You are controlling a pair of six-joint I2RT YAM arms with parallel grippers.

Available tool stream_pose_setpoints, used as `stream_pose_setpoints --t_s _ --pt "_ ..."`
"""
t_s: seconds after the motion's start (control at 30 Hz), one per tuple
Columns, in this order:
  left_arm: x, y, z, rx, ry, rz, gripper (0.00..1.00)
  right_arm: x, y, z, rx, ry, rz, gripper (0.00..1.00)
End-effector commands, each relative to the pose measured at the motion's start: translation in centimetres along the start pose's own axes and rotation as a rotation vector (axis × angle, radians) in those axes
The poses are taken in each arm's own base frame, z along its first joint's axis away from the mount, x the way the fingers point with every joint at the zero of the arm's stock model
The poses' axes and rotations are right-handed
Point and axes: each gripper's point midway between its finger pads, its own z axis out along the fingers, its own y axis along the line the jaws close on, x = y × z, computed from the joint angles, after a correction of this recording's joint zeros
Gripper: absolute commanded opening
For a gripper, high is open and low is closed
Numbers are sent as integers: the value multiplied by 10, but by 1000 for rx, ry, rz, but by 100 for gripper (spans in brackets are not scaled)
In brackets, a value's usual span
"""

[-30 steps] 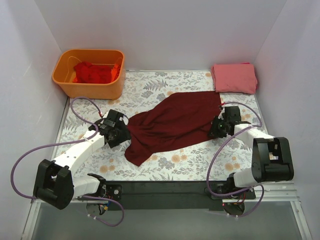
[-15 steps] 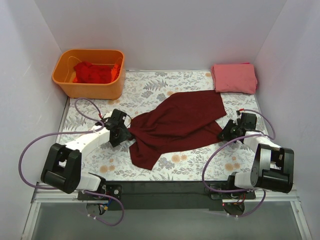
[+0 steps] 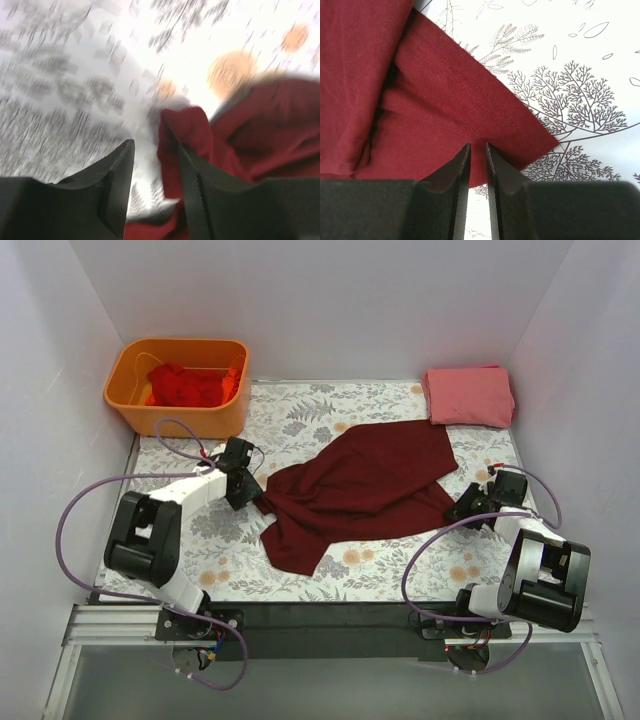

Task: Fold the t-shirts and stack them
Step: Flatten the tshirt out

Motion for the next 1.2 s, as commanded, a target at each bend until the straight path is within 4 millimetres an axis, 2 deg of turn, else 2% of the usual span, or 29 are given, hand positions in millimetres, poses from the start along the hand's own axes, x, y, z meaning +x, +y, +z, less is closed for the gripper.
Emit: stream_pose_setpoints --t_s 0.0,0.13,0.2,0.23,0.27,0.33,0.37,0.43,0.47,0.5,0.57,0.63,0.7,0.77,0.8,0.83,0.87,0.93,0.97,1.03,1.1,1.17 --pt "-26 -25 9 53 -30 -4 36 39 -40 1 159 108 45 25" --pt "-32 -55 30 94 15 35 26 41 -42 2 161 119 57 26" --pt "-33 -64 37 105 31 57 21 41 -43 2 166 117 59 25" --pt "-29 -64 49 92 53 69 17 40 -43 2 166 111 57 26" --pt "-42 -77 49 113 29 72 12 40 -43 1 168 109 56 26" --pt "-49 -84 56 108 22 101 9 38 -42 0 167 102 50 26" --pt "-59 -94 60 112 1 105 6 40 -43 0 168 105 51 26" --pt "-73 -105 57 118 -24 118 2 39 -44 -1 176 96 49 26" --pt "-79 -111 55 124 -40 122 1 40 -46 -1 182 97 51 26" --pt "-98 -127 41 160 -85 119 0 41 -46 -1 186 97 52 26" --pt "-118 -140 23 190 -145 132 0 39 -49 -2 195 90 56 26" --pt "-147 -150 -4 216 -256 147 0 40 -53 -2 205 89 74 26" --pt "-166 -150 -22 208 -340 156 0 40 -55 -3 209 89 85 26" --pt "-169 -144 -27 185 -363 195 8 41 -55 -3 206 91 88 26" --pt "-166 -139 -28 175 -355 203 15 40 -54 -3 200 90 85 26" --pt "-161 -133 -38 182 -352 208 22 39 -53 -4 193 83 77 27" --pt "-152 -130 -43 184 -341 222 37 38 -50 -4 183 80 73 27" --pt "-140 -122 -56 190 -342 234 48 35 -46 -5 163 69 60 28" --pt "-125 -110 -64 187 -333 239 55 35 -44 -6 156 67 56 28" --pt "-112 -97 -71 193 -317 245 63 34 -42 -6 147 64 48 29" --pt "-91 -78 -75 187 -264 249 66 34 -40 -6 139 63 37 29" --pt "-71 -71 -81 208 -211 265 66 35 -38 -5 132 66 28 29"
